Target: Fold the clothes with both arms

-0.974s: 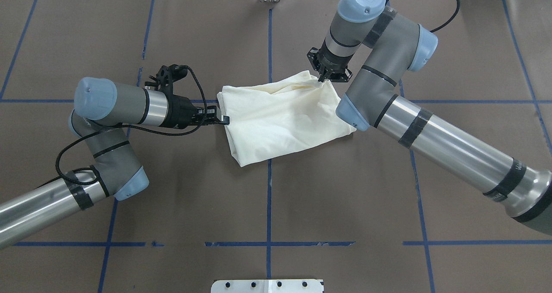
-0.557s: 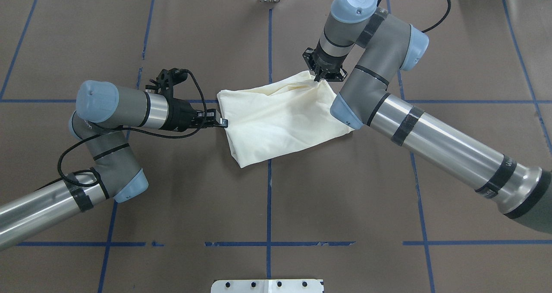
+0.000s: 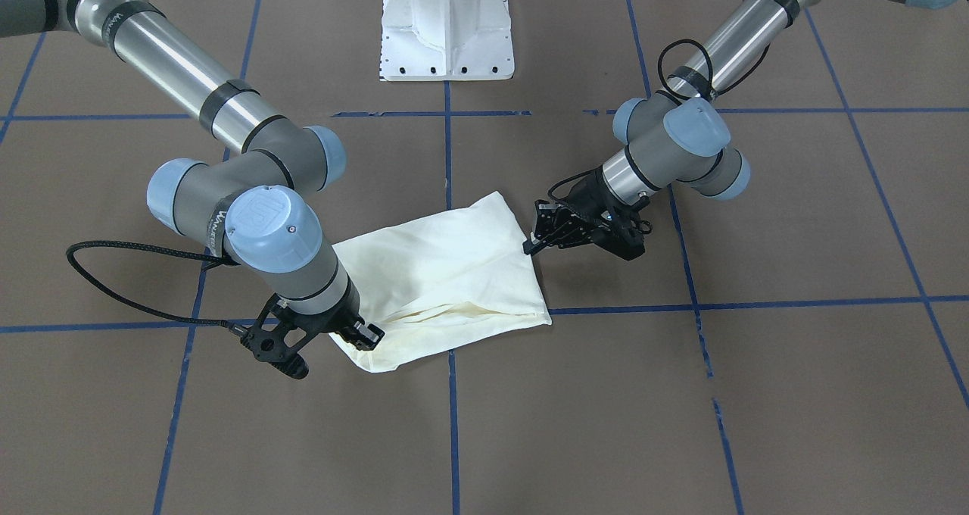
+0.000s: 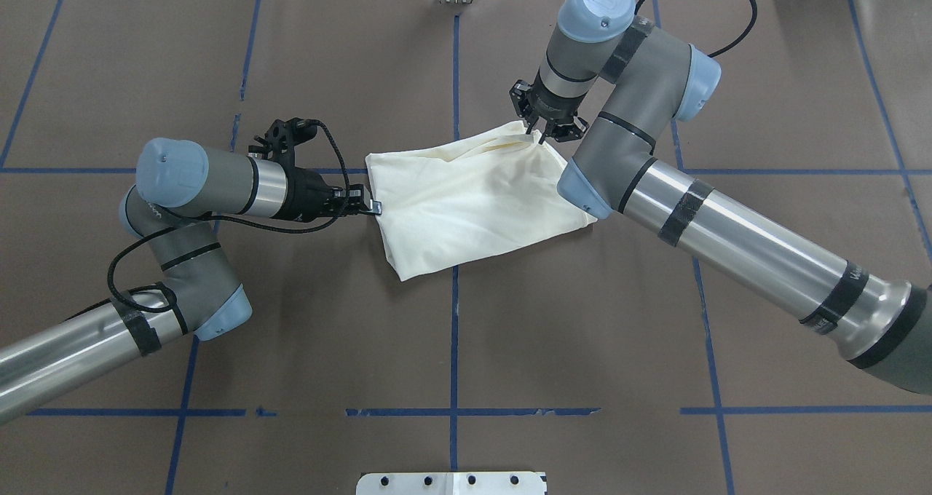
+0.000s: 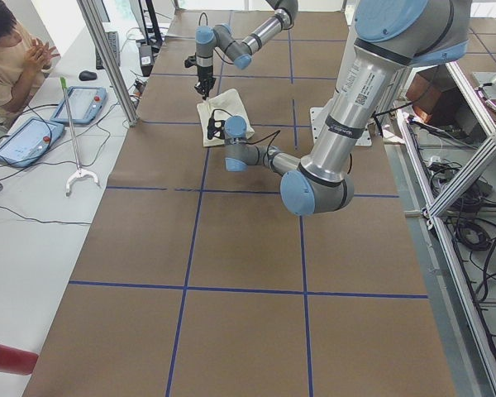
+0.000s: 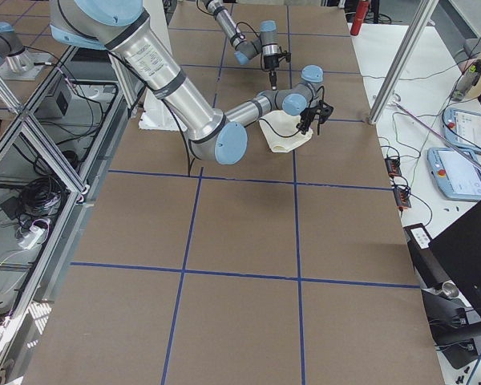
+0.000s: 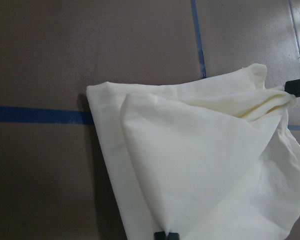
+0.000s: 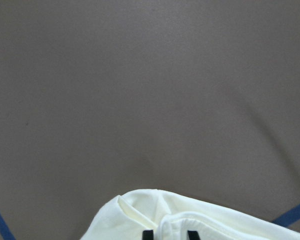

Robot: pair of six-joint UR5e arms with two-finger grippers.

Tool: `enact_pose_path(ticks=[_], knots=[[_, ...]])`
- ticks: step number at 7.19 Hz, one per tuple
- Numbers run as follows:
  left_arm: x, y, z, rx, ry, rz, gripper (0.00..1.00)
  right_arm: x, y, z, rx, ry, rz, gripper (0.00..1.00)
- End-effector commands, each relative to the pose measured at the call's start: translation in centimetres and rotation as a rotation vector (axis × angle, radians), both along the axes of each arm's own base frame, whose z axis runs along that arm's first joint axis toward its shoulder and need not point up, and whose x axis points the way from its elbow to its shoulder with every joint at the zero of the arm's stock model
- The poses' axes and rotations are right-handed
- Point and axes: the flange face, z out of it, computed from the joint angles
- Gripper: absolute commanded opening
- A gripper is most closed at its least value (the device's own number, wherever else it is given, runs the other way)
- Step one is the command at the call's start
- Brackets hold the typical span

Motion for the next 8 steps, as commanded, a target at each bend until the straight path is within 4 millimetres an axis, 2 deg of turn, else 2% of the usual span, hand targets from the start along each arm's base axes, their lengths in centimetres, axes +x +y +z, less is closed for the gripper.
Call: enact_pose_path(ticks=[1, 2, 3, 4, 5, 6, 7, 8], knots=[[-2.5, -2.0, -0.7, -0.008, 0.000, -0.008, 0.47, 0.3, -0.3, -0.2, 0.012, -0.001, -0.003, 0.39], [-4.3, -2.6, -2.1, 0.004, 0.023, 0.002, 0.37, 1.0, -1.0, -0.6, 0.020, -0.003, 0.005, 0.38], [-4.2, -2.5, -2.5, 0.008, 0.029, 0.004, 0.00, 3.0, -2.5, -2.3, 0.045, -0.022, 0.011, 0.38], [-4.0, -2.6, -3.5, 0.003, 0.044, 0.005, 0.00, 3.4, -2.3, -4.1, 0.053, -0.057, -0.006, 0.39], [-4.2, -2.5, -4.5, 0.003, 0.060, 0.005, 0.00, 2.4, 0.6, -5.5, 0.080, -0.093, -0.044, 0.44], [-4.7, -2.9, -4.6, 0.005, 0.061, -0.003, 0.00, -1.5, 4.5, -4.8, 0.088, -0.087, -0.098, 0.32], [-5.4, -3.2, -5.0, 0.010, 0.067, -0.014, 0.00, -4.2, 6.5, -4.5, 0.121, -0.056, -0.107, 0.00], [-5.7, -3.4, -5.3, 0.013, 0.072, -0.018, 0.00, -5.3, 7.3, -4.1, 0.171, -0.026, -0.123, 0.00]])
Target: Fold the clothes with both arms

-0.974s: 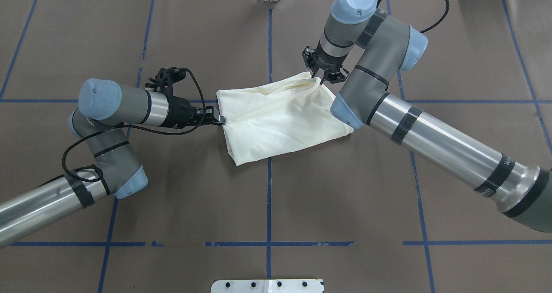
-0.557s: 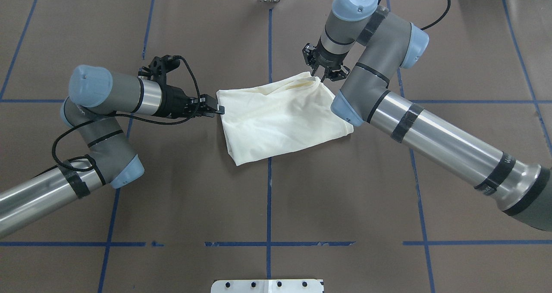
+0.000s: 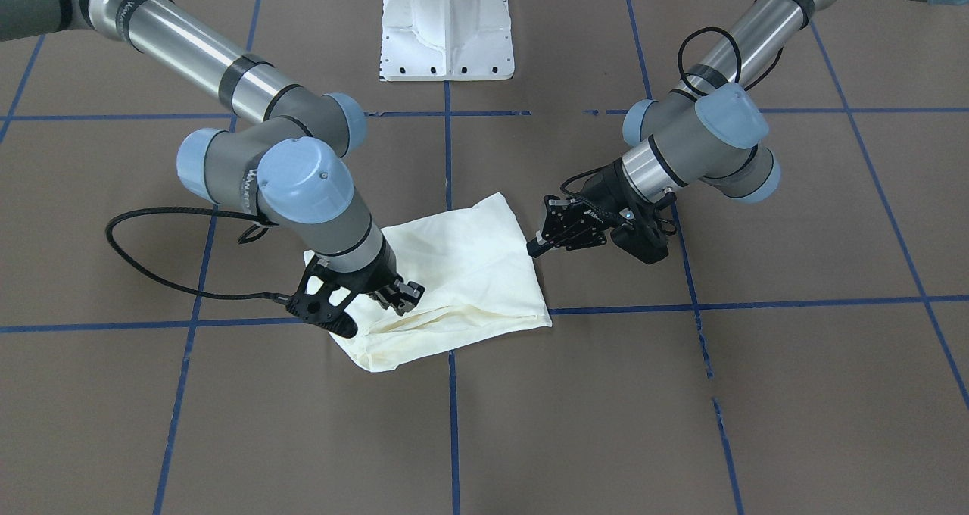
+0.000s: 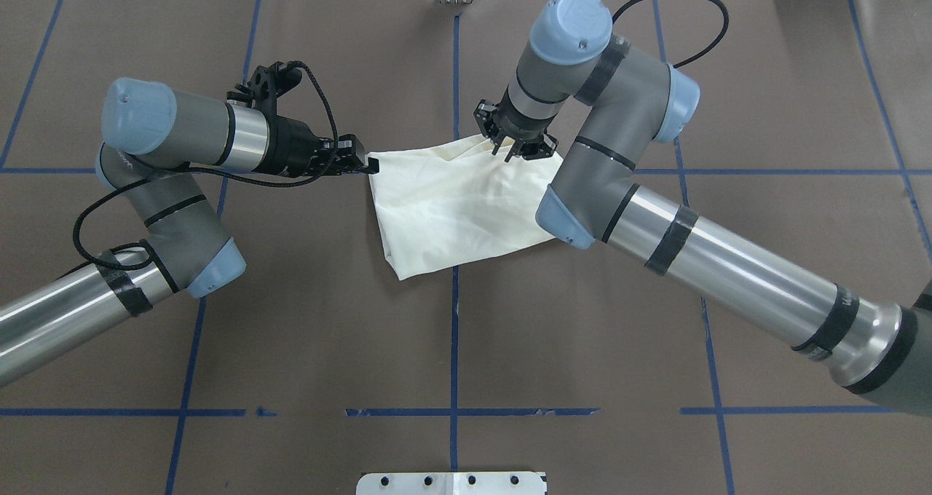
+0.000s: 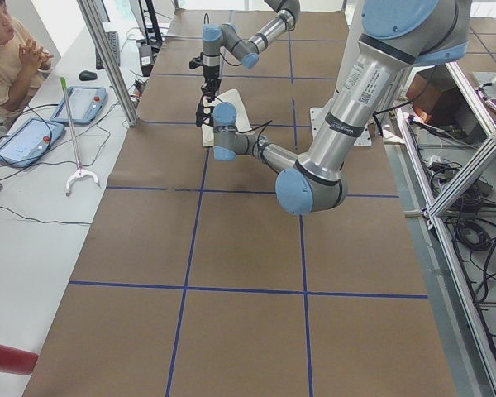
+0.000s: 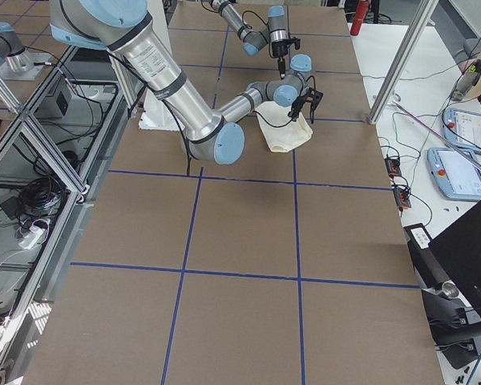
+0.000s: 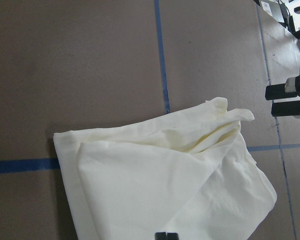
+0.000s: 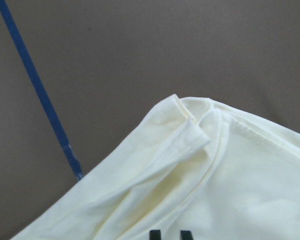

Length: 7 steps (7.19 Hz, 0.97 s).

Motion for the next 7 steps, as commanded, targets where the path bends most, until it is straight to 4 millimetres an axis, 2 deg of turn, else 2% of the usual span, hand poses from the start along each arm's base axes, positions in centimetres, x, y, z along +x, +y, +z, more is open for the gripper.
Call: enact_pose_path(ticks=[1, 2, 3, 4, 5, 6, 7], knots=[[-0.7, -0.4, -0.4, -0.001, 0.007, -0.011, 0.00, -2.1, 1.8, 0.6, 0.060, 0.032, -0.029, 0.00], [-0.9, -0.6, -0.4, -0.001, 0.007, -0.015, 0.00, -2.6, 1.4, 1.9, 0.072, 0.061, -0.048, 0.00], [-0.9, -0.6, -0.4, -0.001, 0.007, -0.015, 0.00, -3.8, -0.5, 1.3, 0.083, 0.088, -0.053, 0.00], [-1.0, -0.5, -0.3, -0.003, 0.007, -0.015, 0.00, -3.5, -3.5, -0.4, 0.076, 0.099, -0.026, 0.00], [-1.0, -0.5, -0.1, -0.004, 0.005, -0.017, 0.00, -1.9, -5.7, -0.3, 0.097, 0.114, -0.021, 0.00], [-1.0, -0.6, 0.1, -0.009, 0.002, -0.021, 0.00, 0.2, -8.5, 1.8, 0.135, 0.157, -0.043, 0.00], [-0.9, -0.6, 0.0, -0.014, 0.005, -0.024, 0.00, 1.2, -10.4, 3.9, 0.161, 0.157, -0.038, 0.00]])
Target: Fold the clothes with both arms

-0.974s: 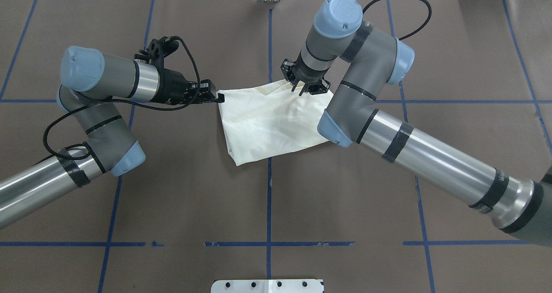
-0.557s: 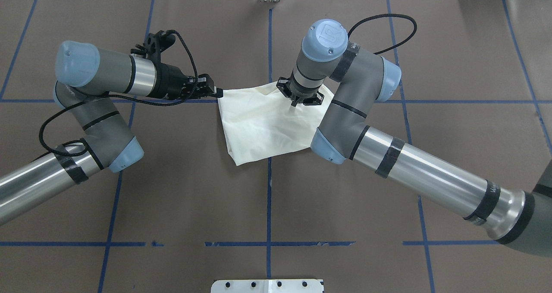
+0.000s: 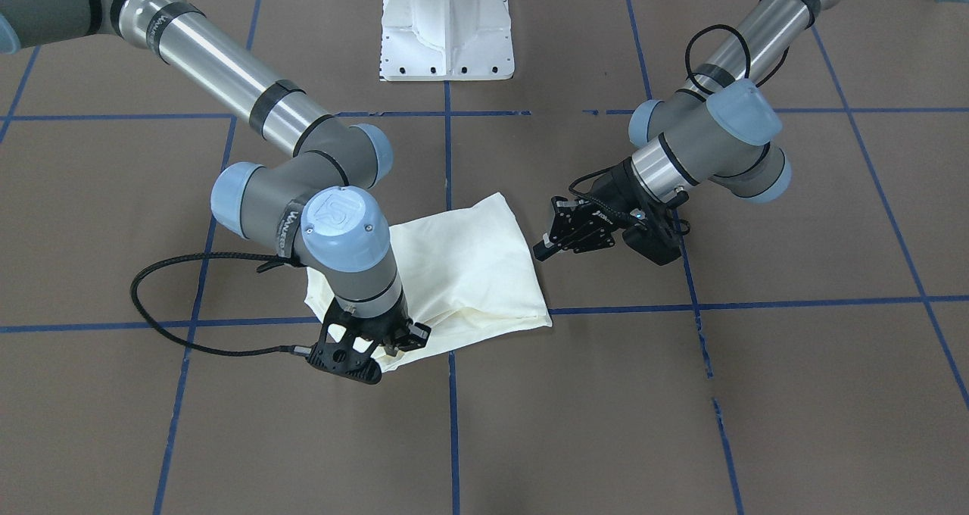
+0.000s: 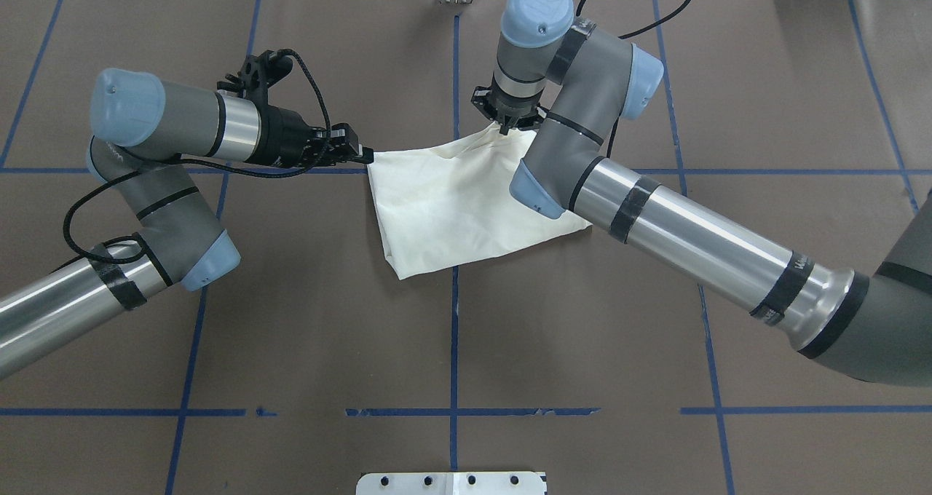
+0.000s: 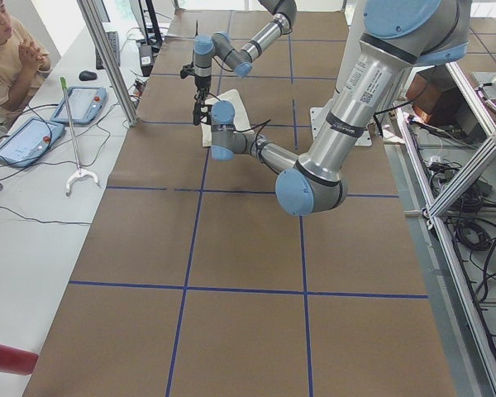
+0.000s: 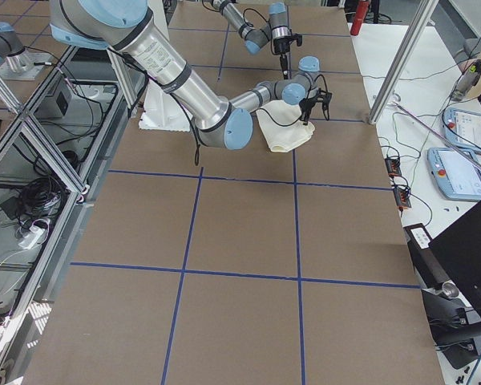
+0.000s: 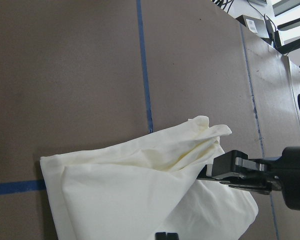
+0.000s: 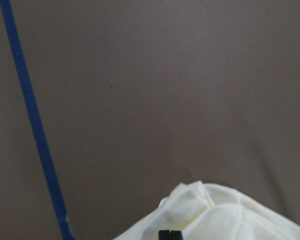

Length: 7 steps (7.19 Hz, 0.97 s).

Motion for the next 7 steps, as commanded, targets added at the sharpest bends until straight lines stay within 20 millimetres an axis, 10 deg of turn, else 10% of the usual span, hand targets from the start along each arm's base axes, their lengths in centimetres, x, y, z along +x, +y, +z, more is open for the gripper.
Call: enact_pose_path(ticks=[1, 3, 7], knots=[[0.1, 0.0, 0.0, -0.022, 0.004, -0.003, 0.00, 3.9, -4.6, 2.9, 0.038, 0.006, 0.015, 0.00], [-3.8, -2.8, 2.4, -0.034, -0.049, -0.061, 0.00, 11.8, -7.7, 5.1, 0.020, -0.052, -0.036, 0.00], [-20.9, -9.2, 13.3, 0.227, -0.397, -0.118, 0.00, 33.0, -2.6, 12.4, 0.037, -0.051, -0.114, 0.00]])
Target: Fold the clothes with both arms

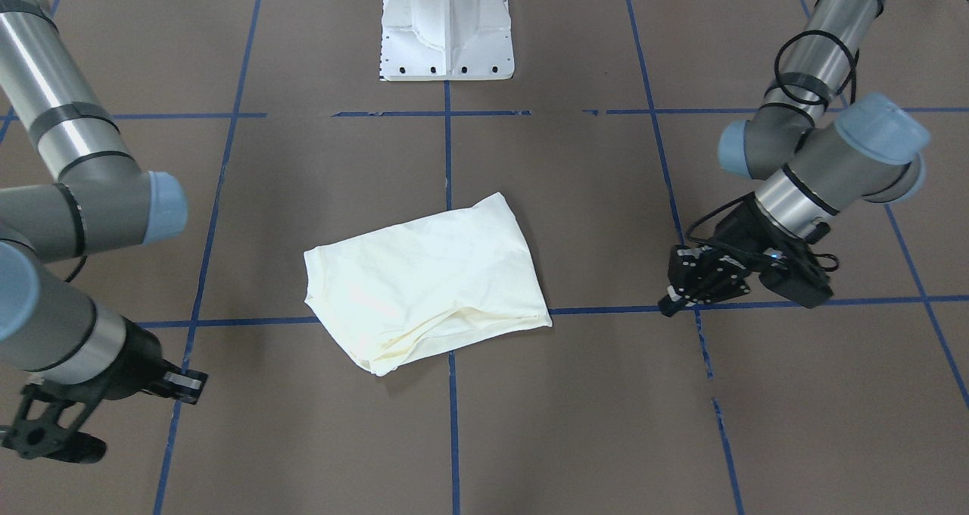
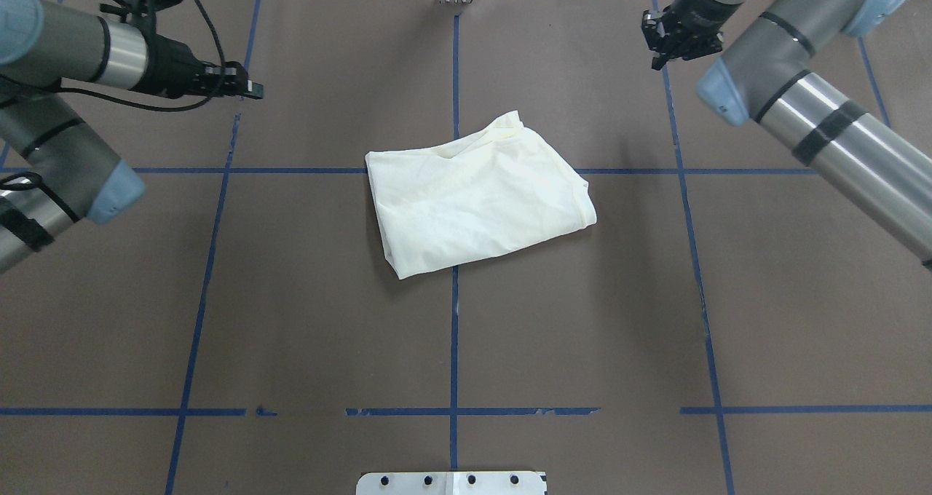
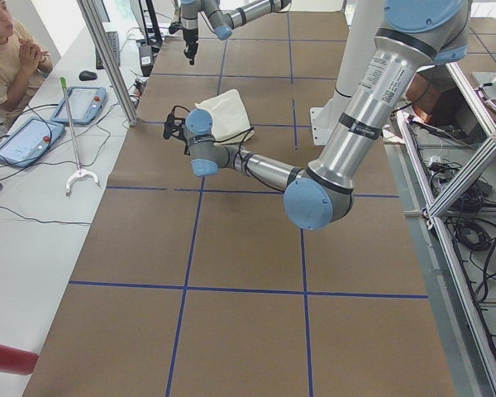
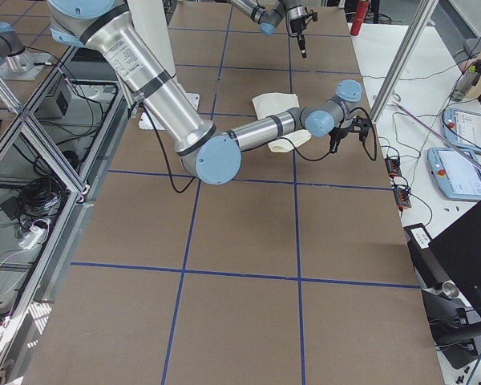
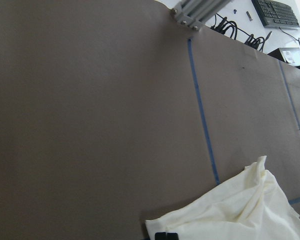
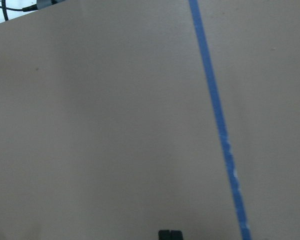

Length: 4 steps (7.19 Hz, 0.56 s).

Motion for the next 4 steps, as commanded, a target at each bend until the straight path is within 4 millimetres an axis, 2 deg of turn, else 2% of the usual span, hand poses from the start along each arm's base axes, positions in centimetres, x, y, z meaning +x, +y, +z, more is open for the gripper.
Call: enact_pose_path(ticks=[1, 2, 3, 4], knots=[[-11.6, -1.2, 8.1, 0.125, -0.198, -0.011, 0.00, 12.6, 4.8, 3.3, 0.062, 0.040, -0.055, 0.00], [-16.5, -1.4, 11.4, 0.169, -0.307, 0.010, 0.01, 18.5, 7.5, 5.3, 0.083, 0.061, -0.091, 0.00], [-22.4, -2.6, 13.2, 0.147, -0.406, 0.009, 0.14, 23.6, 11.0, 7.7, 0.105, 0.090, -0.119, 0.00], [-26.9, -3.1, 14.3, 0.079, -0.484, 0.035, 0.32, 28.1, 13.5, 10.6, 0.139, 0.110, -0.135, 0.21]])
